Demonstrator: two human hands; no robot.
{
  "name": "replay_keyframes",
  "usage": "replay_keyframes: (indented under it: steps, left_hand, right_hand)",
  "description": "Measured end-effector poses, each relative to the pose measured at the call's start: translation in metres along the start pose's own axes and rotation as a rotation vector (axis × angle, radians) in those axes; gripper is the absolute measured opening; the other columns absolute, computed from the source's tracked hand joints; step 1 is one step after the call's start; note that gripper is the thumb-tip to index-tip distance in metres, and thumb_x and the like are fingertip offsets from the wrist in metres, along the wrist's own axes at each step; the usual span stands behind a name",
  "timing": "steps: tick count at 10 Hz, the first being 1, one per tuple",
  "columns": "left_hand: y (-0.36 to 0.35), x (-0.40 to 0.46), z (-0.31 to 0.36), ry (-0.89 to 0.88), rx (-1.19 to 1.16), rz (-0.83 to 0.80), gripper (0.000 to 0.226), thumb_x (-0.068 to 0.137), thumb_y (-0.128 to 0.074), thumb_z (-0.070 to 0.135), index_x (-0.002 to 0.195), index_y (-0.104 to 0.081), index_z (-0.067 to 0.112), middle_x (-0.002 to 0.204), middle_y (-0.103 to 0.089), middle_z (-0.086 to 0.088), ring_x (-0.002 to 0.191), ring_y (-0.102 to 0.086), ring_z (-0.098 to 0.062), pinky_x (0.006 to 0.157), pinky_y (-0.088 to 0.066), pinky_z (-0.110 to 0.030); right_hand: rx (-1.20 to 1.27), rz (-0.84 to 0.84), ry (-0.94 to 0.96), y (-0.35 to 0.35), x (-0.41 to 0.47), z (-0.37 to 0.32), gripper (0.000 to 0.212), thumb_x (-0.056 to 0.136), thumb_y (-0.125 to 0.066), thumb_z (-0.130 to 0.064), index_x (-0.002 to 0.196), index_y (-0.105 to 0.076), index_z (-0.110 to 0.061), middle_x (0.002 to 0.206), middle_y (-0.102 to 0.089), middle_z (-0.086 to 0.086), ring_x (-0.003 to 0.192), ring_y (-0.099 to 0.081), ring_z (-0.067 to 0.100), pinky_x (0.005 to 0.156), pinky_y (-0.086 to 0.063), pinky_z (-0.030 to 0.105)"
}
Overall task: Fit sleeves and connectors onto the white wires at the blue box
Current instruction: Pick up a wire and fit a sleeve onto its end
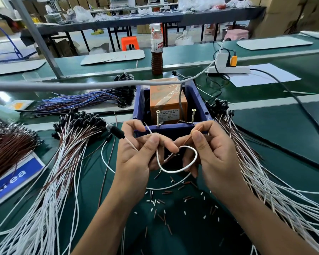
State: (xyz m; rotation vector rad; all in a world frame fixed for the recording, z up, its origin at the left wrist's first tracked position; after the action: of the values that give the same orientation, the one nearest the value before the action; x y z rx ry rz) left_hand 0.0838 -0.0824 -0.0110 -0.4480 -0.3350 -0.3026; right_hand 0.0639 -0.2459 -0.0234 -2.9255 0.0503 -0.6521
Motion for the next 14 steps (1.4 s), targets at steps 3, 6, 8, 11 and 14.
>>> replay_keyframes:
  steps: [3, 6, 8, 11, 14]
  left_hand:
    - [-0.017, 0.004, -0.007, -0.007, 0.079, 0.233, 0.012, 0.107, -0.049, 0.012, 0.1, -0.039, 0.009, 0.088, -0.078, -0.02, 0.036, -0.042, -0.002, 0.041, -0.039, -0.013]
    - [-0.012, 0.005, -0.006, -0.125, 0.245, 0.524, 0.02, 0.094, -0.069, 0.027, 0.075, -0.073, 0.024, 0.076, -0.076, -0.012, 0.043, -0.039, -0.01, 0.044, -0.034, -0.022]
    - [-0.013, 0.003, -0.011, -0.093, 0.221, 0.57, 0.01, 0.093, -0.064, 0.019, 0.085, -0.07, 0.015, 0.071, -0.073, -0.009, 0.047, -0.042, -0.01, 0.044, -0.035, -0.021]
    - [-0.014, -0.004, -0.013, -0.106, 0.196, 0.65, 0.003, 0.09, -0.065, 0.018, 0.089, -0.064, 0.016, 0.069, -0.072, -0.009, 0.048, -0.044, -0.012, 0.048, -0.038, -0.02]
    - [-0.016, -0.006, -0.011, -0.102, 0.181, 0.657, 0.014, 0.088, -0.064, 0.012, 0.086, -0.073, 0.022, 0.066, -0.07, -0.01, 0.049, -0.043, -0.011, 0.047, -0.037, -0.019]
  right_hand:
    - [0.016, 0.254, -0.022, 0.006, 0.001, 0.002, 0.004, 0.105, -0.063, -0.016, 0.102, -0.064, -0.015, 0.079, -0.075, 0.012, 0.052, -0.062, 0.016, 0.044, -0.045, 0.023]
    - [-0.048, 0.369, 0.011, 0.004, 0.002, -0.007, 0.006, 0.103, -0.067, -0.011, 0.099, -0.067, -0.006, 0.08, -0.075, 0.01, 0.058, -0.065, 0.022, 0.052, -0.056, 0.03]
    - [-0.082, 0.458, -0.002, 0.004, 0.002, -0.007, 0.007, 0.103, -0.066, -0.01, 0.096, -0.069, -0.011, 0.078, -0.075, 0.007, 0.056, -0.066, 0.018, 0.052, -0.054, 0.024]
    - [-0.036, 0.499, -0.041, 0.001, 0.003, -0.001, 0.007, 0.1, -0.071, -0.012, 0.093, -0.072, -0.013, 0.077, -0.076, 0.008, 0.053, -0.066, 0.016, 0.05, -0.052, 0.024]
    - [-0.061, 0.506, -0.039, 0.0, 0.003, 0.0, 0.01, 0.1, -0.071, -0.014, 0.091, -0.073, -0.016, 0.077, -0.076, 0.008, 0.054, -0.067, 0.017, 0.053, -0.053, 0.026]
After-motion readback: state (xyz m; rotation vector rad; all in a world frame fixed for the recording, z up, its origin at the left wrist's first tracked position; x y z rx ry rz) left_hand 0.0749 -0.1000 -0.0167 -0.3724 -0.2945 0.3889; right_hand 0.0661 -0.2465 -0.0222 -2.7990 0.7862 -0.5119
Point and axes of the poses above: each hand's wrist, its own x-axis towards the middle knuckle, its own y-axis out of the back of the hand, z = x × y, the point moved 5 cm from there along x, towards the middle knuckle
